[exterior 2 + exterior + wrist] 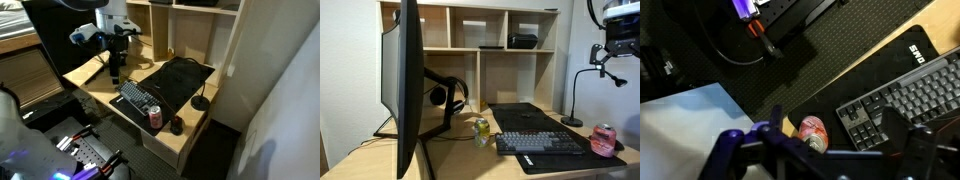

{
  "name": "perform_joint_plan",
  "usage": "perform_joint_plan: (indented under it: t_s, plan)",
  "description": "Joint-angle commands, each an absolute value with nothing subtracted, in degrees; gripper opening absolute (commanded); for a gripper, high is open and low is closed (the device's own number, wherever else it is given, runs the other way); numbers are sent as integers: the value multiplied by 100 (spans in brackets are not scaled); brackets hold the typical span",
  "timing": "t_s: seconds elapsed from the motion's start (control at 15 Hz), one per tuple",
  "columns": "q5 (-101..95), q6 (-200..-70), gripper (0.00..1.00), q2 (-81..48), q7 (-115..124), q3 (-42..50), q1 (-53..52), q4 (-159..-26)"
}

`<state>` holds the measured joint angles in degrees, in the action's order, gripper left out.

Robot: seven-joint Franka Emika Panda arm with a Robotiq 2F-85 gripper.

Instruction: Put the pink can next to the yellow one

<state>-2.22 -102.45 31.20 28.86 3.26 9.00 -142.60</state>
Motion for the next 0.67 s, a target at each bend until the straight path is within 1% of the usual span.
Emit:
perform_joint_plan:
  t_s: [0.0, 0.07, 0.47, 0.6]
  plan:
    - [-169, -10251, 100, 3173, 2862, 216, 1042, -14295]
    - [-168, -10252, 100, 3228, 2868, 217, 1063, -14310]
    - [-920, -12804, 100, 2860, 4244, -129, 1416, -15395]
    - [-1198, -13087, 100, 2756, 4748, -241, 1517, -15621]
